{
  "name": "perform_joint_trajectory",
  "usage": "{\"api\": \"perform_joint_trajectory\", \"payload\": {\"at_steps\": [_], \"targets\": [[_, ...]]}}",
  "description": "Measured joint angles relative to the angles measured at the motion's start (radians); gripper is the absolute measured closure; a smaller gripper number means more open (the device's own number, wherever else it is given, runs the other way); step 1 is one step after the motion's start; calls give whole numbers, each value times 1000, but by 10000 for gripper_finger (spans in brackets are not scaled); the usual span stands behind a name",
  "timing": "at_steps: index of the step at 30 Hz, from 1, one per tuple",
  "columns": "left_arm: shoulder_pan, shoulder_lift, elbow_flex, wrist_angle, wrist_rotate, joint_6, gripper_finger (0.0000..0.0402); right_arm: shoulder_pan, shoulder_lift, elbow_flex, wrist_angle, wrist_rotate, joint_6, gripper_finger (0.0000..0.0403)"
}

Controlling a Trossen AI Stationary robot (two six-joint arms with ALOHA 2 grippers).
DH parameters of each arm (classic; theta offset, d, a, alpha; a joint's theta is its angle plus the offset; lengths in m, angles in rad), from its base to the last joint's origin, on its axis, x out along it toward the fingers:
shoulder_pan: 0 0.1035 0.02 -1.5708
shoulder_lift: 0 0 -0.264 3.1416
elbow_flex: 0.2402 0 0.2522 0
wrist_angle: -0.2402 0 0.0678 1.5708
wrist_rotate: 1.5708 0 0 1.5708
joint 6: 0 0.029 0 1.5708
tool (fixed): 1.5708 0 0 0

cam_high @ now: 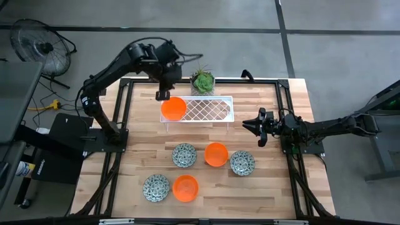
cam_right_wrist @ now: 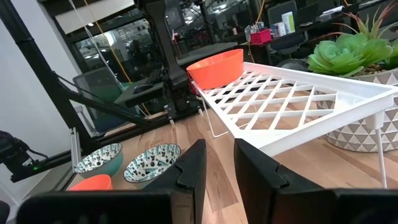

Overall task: Pick & Place Mini bowls
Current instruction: Put the bottom blue bowl on the shelf

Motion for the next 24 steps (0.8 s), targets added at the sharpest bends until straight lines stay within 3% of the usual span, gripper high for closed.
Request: {"api": "perform_joint_trajectory", "payload": {"at_steps": [12, 24], "targets": [[-295, 0, 21, -1, 40, -6, 307, 0, 0, 0, 0, 0, 0, 332], [-587, 32, 21, -10, -21, -333, 307, 0, 0, 0, 0, 0, 0, 332]]}}
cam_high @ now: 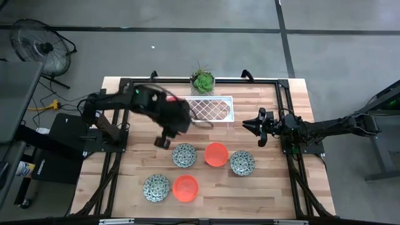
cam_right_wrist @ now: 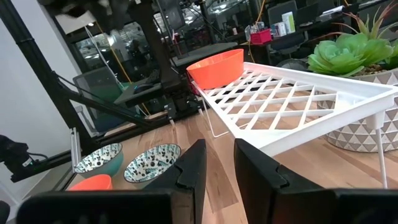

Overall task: Pick & Place Mini bowls
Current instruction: Put the bottom blue bowl on the shelf

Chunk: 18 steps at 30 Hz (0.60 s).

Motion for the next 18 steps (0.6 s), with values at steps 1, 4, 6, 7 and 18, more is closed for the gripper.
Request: {"api": "perform_joint_trajectory", "payload": {"at_steps": [1, 4, 6, 7, 18], "targets": [[-24, 4, -1, -1, -7, -37, 307, 0, 0, 0, 0, 0, 0, 332], [-96, 11, 1, -2, -18, -154, 307, 0, 0, 0, 0, 0, 0, 332], [-144, 15, 0, -6, -36, -218, 307, 0, 0, 0, -4, 0, 0, 332], [-169, 15, 0, -6, -49, -253, 307, 0, 0, 0, -4, 0, 0, 332], [-405, 13, 0, -62, -252, -531, 307, 0, 0, 0, -4, 0, 0, 332]]}}
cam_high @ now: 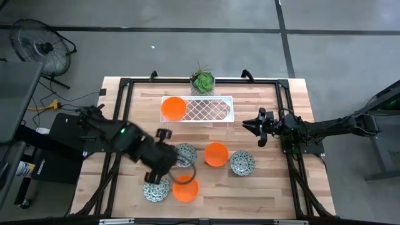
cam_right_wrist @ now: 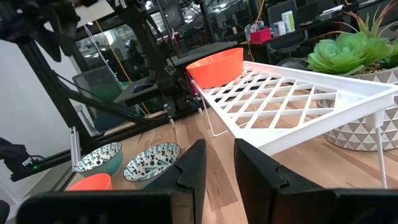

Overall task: Pick & Place Mini bowls
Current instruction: Put the bottom blue bowl on the shelf

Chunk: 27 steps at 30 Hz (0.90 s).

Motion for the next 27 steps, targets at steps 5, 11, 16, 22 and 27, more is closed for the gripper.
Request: {"api": "perform_joint_trajectory", "payload": {"at_steps": [5, 11, 16, 22, 27], "targets": [[-60, 1, -71, 9, -19, -135, 307, 0, 0, 0, 0, 0, 0, 332], [-91, -2, -197, 5, -5, -267, 307, 0, 0, 0, 0, 0, 0, 332], [-89, -8, -292, 5, 35, -357, 304, 0, 0, 0, 0, 0, 0, 332], [-92, -49, -394, 26, 47, -466, 255, -9, 0, 0, 0, 77, -3, 332], [-104, -117, -518, 82, 54, -505, 205, -9, 0, 0, 0, 140, -3, 332]]}}
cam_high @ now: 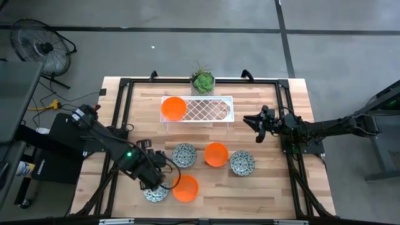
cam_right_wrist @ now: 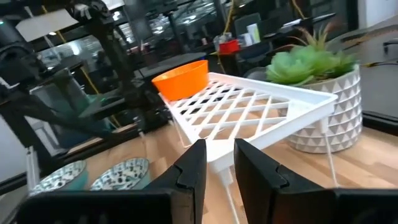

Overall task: Pick & Place Mini bowls
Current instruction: Put the bottom blue bowl on the shelf

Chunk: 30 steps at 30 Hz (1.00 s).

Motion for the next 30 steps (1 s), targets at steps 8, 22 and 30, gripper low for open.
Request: {"api": "perform_joint_trajectory", "payload": {"at_steps": [8, 22, 30], "targets": [[-16, -164, -279, 210, 15, -71, 193, 0, 0, 0, 6, -3, 24, 332], [-139, -348, -679, 566, 50, -279, 193, 0, -2, 5, 214, -322, 424, 332], [-155, -348, -773, 695, 110, -285, 193, 49, 1, 279, -143, -503, 184, 332]]}}
